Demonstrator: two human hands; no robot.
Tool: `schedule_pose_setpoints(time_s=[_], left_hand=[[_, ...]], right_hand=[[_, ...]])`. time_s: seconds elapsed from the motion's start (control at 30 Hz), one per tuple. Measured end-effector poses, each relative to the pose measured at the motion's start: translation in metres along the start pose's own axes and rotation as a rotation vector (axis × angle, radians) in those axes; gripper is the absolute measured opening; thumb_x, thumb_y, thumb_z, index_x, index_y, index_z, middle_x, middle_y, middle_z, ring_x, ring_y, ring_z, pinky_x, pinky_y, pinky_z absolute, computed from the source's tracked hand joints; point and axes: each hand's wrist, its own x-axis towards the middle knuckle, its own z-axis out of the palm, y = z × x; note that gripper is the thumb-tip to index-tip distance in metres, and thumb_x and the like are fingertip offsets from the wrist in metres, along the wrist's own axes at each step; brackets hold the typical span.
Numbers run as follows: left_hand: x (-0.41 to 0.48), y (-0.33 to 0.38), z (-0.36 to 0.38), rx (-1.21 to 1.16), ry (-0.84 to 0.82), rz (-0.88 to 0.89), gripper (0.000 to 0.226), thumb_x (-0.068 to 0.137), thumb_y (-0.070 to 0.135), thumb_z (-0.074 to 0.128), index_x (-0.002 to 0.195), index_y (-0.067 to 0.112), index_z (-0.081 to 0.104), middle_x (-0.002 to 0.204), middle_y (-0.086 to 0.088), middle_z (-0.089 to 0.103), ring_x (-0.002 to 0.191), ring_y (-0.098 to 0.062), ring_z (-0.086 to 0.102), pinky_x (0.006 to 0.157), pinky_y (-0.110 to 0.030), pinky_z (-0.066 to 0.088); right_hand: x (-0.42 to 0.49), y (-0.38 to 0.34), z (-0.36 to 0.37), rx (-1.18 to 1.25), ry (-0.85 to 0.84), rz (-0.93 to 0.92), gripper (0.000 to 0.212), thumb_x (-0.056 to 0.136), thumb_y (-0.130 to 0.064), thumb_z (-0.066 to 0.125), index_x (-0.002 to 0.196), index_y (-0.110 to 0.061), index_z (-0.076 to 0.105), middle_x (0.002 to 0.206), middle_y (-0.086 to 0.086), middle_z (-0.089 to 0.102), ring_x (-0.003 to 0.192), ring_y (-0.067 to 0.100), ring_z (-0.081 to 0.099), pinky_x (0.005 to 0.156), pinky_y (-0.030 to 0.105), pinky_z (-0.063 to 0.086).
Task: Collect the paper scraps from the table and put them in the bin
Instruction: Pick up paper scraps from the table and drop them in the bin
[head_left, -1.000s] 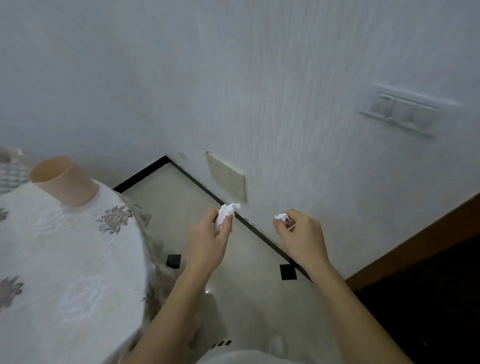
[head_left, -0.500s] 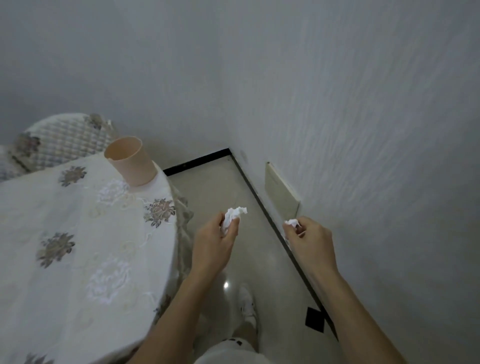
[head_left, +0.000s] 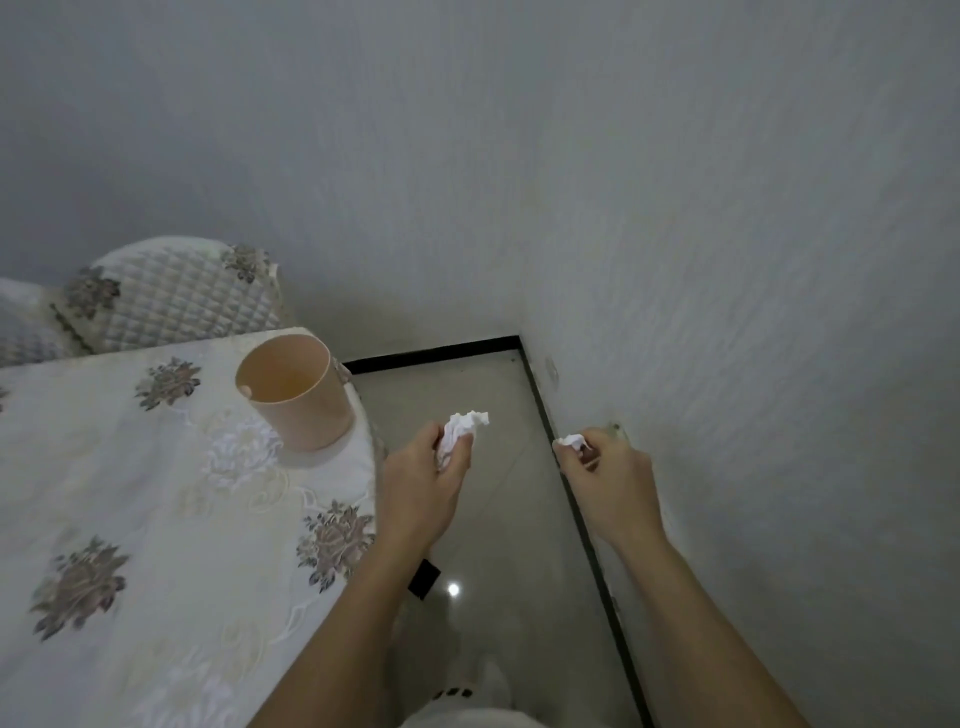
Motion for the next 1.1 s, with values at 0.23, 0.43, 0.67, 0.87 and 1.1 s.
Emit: schedule_pose_setpoints(time_s=[0.23, 0.43, 0.67, 0.87, 1.1], left_hand=[[0.080, -0.010, -0.021, -0.009, 0.105, -0.070, 0.035, 0.092, 0.051, 0.049, 0.080, 0.019, 0.055, 0.070, -0.004, 0.066, 0.057, -0.026, 0.061, 0.055, -0.053, 0.051], [0.124, -0.029, -0.040, -0.030, 0.240, -0.148, 0.027, 0.096, 0.041, 0.054, 0.073, 0.027, 0.051, 0.066, 0.004, 0.062, 0.058, -0.019, 0.059, 0.058, -0.050, 0.053], [0.177, -0.049, -0.061, 0.065, 0.449, -0.243, 0.039, 0.096, 0.034, 0.059, 0.064, 0.031, 0.038, 0.055, 0.010, 0.043, 0.050, -0.007, 0.040, 0.049, -0.024, 0.032], [0.202, -0.066, -0.085, 0.221, 0.627, -0.398, 0.030, 0.096, 0.035, 0.059, 0.069, 0.026, 0.047, 0.059, 0.010, 0.049, 0.055, -0.007, 0.050, 0.050, -0.016, 0.029], [0.186, -0.084, -0.117, 0.441, 0.728, -0.612, 0.020, 0.093, 0.047, 0.057, 0.090, 0.028, 0.062, 0.072, 0.009, 0.062, 0.064, -0.010, 0.056, 0.051, -0.027, 0.039]], right_hand=[[0.085, -0.037, 0.046, 0.028, -0.109, -0.064, 0.032, 0.093, -0.035, 0.061, 0.068, -0.013, 0.061, 0.057, 0.003, 0.060, 0.059, 0.023, 0.058, 0.056, 0.036, 0.049], [0.149, -0.064, 0.094, 0.034, -0.257, -0.143, 0.032, 0.092, -0.041, 0.058, 0.069, -0.019, 0.064, 0.060, -0.001, 0.064, 0.061, 0.018, 0.061, 0.058, 0.040, 0.053], [0.225, -0.113, 0.157, 0.029, -0.450, -0.294, 0.031, 0.092, -0.039, 0.059, 0.065, -0.025, 0.060, 0.058, -0.002, 0.063, 0.059, 0.015, 0.060, 0.056, 0.033, 0.048], [0.268, -0.167, 0.212, 0.015, -0.648, -0.523, 0.026, 0.089, -0.039, 0.061, 0.072, -0.020, 0.060, 0.062, -0.002, 0.065, 0.062, 0.022, 0.061, 0.055, 0.034, 0.047], [0.259, -0.225, 0.258, 0.048, -0.831, -0.769, 0.017, 0.089, -0.038, 0.058, 0.086, -0.024, 0.066, 0.067, -0.004, 0.064, 0.068, 0.024, 0.061, 0.059, 0.036, 0.047]])
